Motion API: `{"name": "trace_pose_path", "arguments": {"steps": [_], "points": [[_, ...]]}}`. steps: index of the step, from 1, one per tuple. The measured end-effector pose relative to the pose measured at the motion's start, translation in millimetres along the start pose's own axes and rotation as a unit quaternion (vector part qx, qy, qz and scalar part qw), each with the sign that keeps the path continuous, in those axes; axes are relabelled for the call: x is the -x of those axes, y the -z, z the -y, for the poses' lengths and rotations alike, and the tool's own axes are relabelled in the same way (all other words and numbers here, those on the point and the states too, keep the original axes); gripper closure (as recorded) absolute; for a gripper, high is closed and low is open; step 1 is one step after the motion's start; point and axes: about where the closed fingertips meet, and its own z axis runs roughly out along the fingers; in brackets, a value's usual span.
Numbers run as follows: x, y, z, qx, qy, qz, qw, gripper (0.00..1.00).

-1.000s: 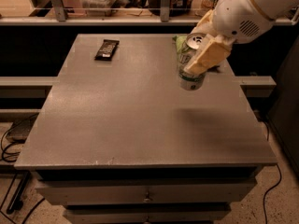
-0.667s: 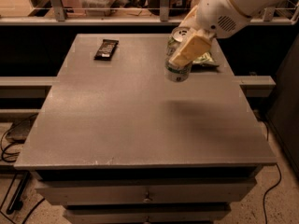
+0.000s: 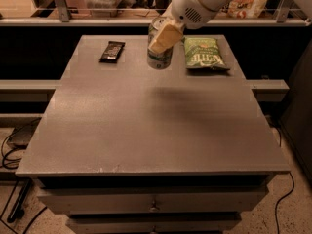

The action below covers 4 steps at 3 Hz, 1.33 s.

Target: Move 7up can near rxbar chocolate

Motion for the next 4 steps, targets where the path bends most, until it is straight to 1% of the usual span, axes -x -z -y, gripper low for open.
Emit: {"name": "trace_pose_path", "arguments": {"steps": [1, 2, 3, 4], "points": [[20, -34, 34, -0.031, -0.028, 0.01, 0.9991, 1.0], [20, -34, 33, -0.03, -0.028, 0.01, 0.9991, 1.0], [20, -42, 33, -0.037, -0.035, 0.002, 0.9987, 1.0], [23, -61, 43, -0.049, -0.036, -0.024, 0.9979, 1.0]]}}
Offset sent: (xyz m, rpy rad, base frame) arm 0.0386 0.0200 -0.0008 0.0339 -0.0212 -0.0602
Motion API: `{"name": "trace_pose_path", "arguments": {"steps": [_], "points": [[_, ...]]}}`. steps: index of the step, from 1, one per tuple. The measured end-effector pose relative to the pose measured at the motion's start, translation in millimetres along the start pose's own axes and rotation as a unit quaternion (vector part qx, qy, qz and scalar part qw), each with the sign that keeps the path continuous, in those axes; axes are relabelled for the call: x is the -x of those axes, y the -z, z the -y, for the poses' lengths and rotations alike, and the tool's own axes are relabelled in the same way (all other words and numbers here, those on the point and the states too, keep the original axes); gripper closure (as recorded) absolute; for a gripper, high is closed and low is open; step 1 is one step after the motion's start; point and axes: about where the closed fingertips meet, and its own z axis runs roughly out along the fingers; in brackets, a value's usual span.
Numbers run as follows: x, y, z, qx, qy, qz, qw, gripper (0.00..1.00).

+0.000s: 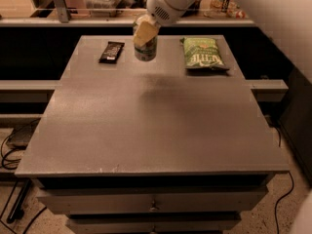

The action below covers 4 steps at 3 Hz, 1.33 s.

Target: Move 7up can near rxbar chocolate

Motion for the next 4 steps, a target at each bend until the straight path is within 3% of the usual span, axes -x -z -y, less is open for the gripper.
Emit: {"name": "trace_pose_path", "arguments": {"steps": [1, 2, 4], "points": [[-1, -27, 13, -0.008, -0.009, -0.022, 0.9997, 1.0], [-1, -54, 23, -0.007, -0.021, -0.032, 0.9992, 0.85], [10, -107, 36, 0.016, -0.048, -0.011, 0.9987, 0.38]]}}
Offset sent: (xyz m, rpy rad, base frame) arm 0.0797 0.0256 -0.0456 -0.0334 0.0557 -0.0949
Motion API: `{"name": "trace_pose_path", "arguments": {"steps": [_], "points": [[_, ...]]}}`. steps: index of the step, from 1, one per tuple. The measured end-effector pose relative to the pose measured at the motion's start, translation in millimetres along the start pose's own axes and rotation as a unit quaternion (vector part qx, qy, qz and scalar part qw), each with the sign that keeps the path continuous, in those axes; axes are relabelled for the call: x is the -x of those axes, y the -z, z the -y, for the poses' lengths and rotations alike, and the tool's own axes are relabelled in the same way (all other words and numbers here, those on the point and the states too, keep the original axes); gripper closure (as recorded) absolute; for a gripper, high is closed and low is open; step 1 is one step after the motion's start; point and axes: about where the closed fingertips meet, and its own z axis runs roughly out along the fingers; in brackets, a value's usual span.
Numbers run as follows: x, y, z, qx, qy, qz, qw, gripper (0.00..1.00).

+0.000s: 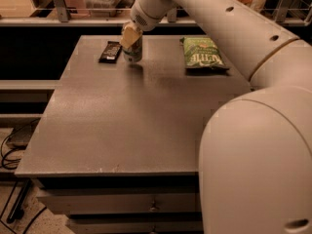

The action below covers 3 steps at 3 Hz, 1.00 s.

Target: Move 7up can near rxbar chocolate

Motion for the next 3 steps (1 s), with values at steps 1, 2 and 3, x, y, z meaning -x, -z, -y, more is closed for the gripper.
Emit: {"name": "trace_pose_path", "arguments": {"steps": [1, 2, 3], "points": [[-2.3, -16.5, 0.5, 0.012, -0.011, -0.001, 0.9999, 0.15], [-1.3, -21.2, 0.4, 0.021, -0.012, -0.006, 0.9997, 0.0], [-1.1, -21.2, 0.3, 0.021, -0.012, -0.006, 0.9997, 0.0]]}}
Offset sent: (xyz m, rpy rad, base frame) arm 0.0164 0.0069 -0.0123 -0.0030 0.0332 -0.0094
